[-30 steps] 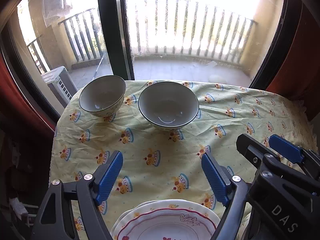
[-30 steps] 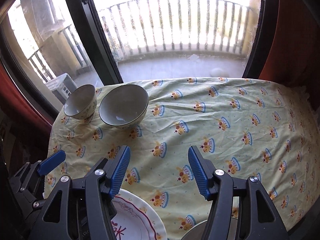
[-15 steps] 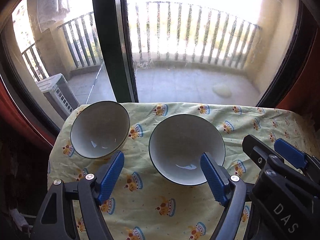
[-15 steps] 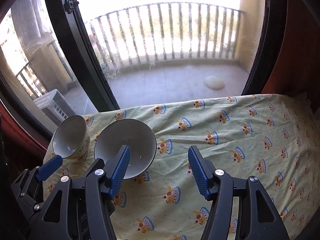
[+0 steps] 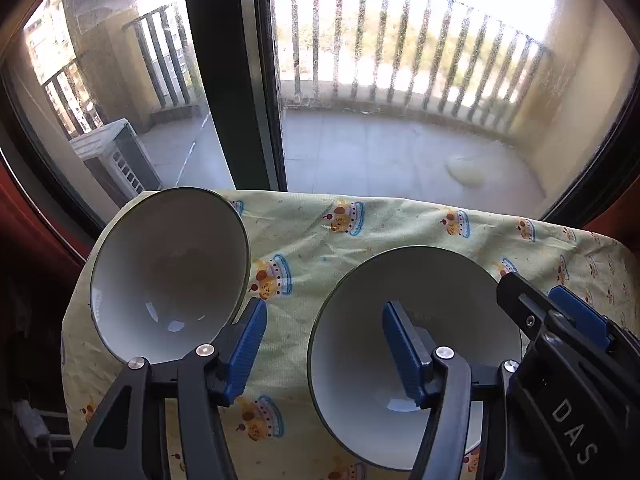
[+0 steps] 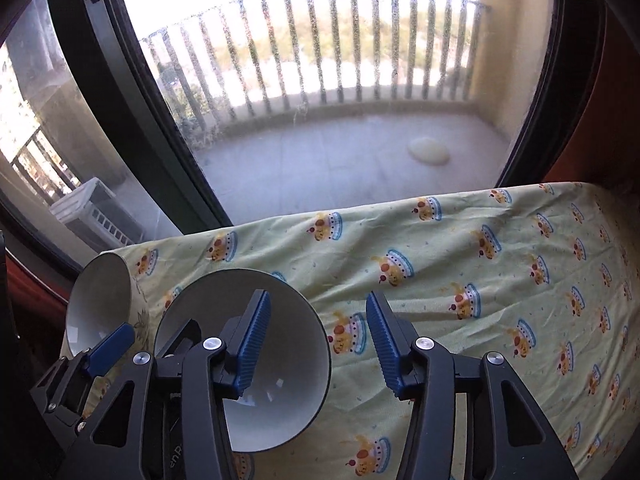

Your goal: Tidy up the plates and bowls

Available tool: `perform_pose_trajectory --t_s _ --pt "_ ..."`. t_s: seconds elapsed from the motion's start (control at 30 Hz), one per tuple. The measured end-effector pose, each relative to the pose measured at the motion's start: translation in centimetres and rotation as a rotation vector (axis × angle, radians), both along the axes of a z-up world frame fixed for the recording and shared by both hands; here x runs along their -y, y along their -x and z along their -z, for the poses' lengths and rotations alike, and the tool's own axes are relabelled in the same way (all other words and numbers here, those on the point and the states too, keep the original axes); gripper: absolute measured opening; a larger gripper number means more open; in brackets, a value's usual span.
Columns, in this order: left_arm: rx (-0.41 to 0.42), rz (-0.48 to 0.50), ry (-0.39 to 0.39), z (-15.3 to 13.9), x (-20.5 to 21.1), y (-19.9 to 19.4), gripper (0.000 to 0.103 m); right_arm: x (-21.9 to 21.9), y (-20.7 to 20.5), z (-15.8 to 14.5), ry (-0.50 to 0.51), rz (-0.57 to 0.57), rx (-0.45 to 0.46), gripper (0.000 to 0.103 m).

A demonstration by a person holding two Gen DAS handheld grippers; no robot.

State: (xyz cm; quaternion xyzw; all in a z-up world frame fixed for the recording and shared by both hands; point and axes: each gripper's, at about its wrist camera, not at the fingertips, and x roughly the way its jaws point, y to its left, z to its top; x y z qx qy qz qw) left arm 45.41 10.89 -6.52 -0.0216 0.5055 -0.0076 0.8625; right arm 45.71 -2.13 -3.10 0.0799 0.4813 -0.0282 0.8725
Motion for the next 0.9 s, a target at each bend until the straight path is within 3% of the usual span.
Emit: perform_pose_trajectory --t_s 0.33,0.43,0.9 --pt "-0.047 0.025 -0.023 1.9 0.9 -0.8 0.039 -0.1 -1.5 2.8 -0.018 -0.018 -0.054 0.040" --pt "-0.056 0.032 -0.002 2.0 0.8 -0.7 0.031 -0.3 -1.7 3.0 -0.037 -0.035 -0.061 0.027" --pt "-0.063 0.047 -0.021 2.0 0.7 0.2 0.029 -0.6 -0.5 3.2 -0.039 -0.029 -0.080 0.026"
